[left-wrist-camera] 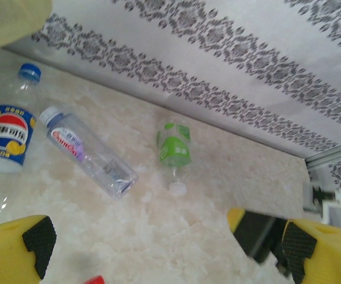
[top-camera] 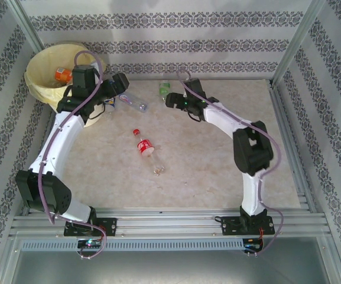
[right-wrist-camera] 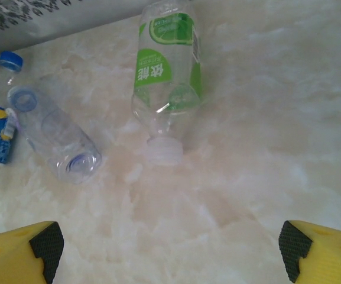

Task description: Put the plastic bottles in the bin

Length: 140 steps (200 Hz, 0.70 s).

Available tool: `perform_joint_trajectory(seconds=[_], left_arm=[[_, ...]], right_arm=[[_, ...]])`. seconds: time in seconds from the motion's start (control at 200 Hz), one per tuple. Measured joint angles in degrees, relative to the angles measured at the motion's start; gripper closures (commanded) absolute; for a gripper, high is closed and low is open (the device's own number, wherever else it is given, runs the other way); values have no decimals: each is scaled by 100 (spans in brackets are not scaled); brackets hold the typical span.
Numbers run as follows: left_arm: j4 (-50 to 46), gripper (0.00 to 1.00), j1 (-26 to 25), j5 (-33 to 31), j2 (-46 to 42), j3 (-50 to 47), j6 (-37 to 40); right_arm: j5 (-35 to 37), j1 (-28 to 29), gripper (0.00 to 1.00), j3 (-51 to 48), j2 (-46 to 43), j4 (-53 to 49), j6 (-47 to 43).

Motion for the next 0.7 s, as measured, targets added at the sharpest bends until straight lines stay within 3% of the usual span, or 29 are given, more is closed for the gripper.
perform_joint_trajectory(seconds=[0.285,0.48,0.699], left_arm=[[0,0,0,-238,-63,-461,-149],[-2,0,0,-466,-105,-501,-144],[-2,0,2,-686,-109,-579,-133]], right_arm=[[-160,87,26,2398,1812,-1250,339],[-391,142,29,3775,2728,-2009,664],[-280,162,31,4555,3318,-2599,1010]])
